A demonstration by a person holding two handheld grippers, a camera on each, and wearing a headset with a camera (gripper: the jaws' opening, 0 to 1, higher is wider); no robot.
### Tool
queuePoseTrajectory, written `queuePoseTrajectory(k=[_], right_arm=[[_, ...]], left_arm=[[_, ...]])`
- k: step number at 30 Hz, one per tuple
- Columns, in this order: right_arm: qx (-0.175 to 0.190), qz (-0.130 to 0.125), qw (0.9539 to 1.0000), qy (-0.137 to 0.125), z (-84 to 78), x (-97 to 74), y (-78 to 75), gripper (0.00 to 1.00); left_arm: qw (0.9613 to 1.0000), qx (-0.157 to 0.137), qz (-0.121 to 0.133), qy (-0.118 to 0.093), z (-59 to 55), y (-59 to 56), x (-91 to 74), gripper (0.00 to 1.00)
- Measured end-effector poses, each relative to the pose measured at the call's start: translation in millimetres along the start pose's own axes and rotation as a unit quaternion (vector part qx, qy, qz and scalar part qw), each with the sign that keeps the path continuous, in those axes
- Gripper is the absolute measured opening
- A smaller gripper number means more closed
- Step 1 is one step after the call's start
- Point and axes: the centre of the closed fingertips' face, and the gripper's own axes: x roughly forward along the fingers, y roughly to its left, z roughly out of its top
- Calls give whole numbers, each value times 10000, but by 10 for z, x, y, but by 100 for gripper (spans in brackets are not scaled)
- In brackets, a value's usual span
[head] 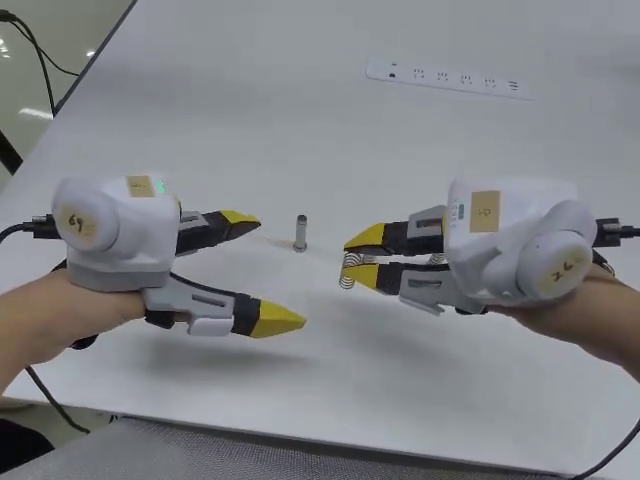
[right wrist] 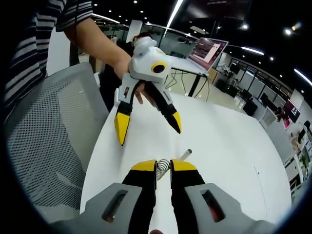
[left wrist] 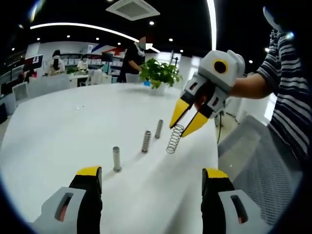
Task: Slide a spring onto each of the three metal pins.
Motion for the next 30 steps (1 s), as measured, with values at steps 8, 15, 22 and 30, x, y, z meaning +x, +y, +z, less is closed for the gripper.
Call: queuePoseTrajectory(k=[8,15,22,30], right_arm=[[8,-15,10000,20,-11,0,-7,7],[30,-21,10000,23,-14,23,-12,7],[16,13,10000,12,5,81,10,7],[-65,18,10000,-9,47,149,1,7]], left_arm=[[9998,-89,139,-134,-22,52,-79,97],[9992,-130,324,-207,-18,115,-134,98],[9991,-90,352,-208,-7,121,-165,98],[9990,-115,381,-191,-29,131,-196,98]])
